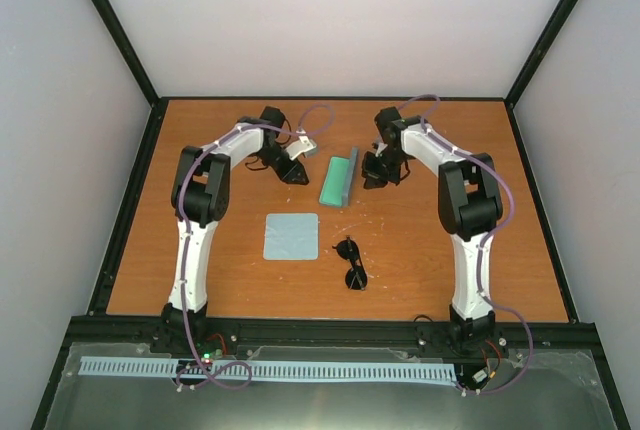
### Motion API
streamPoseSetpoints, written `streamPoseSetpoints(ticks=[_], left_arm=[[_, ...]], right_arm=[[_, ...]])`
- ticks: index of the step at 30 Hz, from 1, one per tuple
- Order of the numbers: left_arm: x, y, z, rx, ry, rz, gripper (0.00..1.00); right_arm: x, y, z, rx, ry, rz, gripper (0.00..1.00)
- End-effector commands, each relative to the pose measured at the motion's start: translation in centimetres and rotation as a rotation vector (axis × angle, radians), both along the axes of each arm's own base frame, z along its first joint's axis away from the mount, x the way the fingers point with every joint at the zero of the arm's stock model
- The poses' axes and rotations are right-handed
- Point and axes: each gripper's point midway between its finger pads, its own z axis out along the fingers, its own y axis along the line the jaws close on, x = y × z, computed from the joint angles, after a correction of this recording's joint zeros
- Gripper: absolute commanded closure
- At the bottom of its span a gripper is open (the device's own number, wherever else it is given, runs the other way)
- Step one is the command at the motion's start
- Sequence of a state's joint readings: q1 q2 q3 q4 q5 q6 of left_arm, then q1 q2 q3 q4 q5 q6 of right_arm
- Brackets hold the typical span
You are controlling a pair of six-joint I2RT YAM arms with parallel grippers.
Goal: Organize the sunglasses
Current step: Adjust the sunglasses case at the center of the board.
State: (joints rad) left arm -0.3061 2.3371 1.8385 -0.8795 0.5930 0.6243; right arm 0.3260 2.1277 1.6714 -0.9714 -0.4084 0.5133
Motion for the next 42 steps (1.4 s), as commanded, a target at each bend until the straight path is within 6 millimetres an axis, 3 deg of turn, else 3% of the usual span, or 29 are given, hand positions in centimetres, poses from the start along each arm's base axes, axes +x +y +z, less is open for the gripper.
streamPoseSetpoints(ticks=[1,8,17,29,33,35,38,40,42], left_arm=[[-2.2,-1.2,-0.2,-0.009,0.045,-0.062,0.70],[-4.1,-3.5,-0.1,-0.069,0.102,-0.090,0.69],[-6.8,-4.9,-1.5,-0.076,0.170,-0.121,0.69],[-8.3,-6.3,-1.3,-0.159,0.232,-0.114,0.69],[-8.4,-6.8,-1.1,-0.189,0.244,-0.114,0.65],[-8.2,-6.9,-0.4,-0.193,0.238,-0.115,0.61],[-7.6,-6.3,1.2,-0.189,0.223,-0.108,0.58],[-6.6,-5.0,3.1,-0.204,0.201,-0.086,0.61],[-5.0,-3.1,5.8,-0.226,0.137,-0.046,0.65]], right_arm=[[2.9,-0.5,-0.1,-0.034,-0.052,-0.008,0.97],[5.1,0.8,-1.2,0.027,-0.067,0.015,0.97],[7.2,3.0,-1.8,0.123,-0.071,0.052,0.97],[10.0,7.2,-0.2,0.348,-0.141,0.115,0.95],[11.1,8.6,1.1,0.403,-0.179,0.127,0.94],[11.7,8.2,1.5,0.379,-0.199,0.116,0.91],[12.5,5.4,2.5,0.290,-0.234,0.065,0.81],[12.7,2.3,3.6,0.215,-0.265,0.022,0.68],[12.2,-2.0,5.9,0.133,-0.306,-0.037,0.62]])
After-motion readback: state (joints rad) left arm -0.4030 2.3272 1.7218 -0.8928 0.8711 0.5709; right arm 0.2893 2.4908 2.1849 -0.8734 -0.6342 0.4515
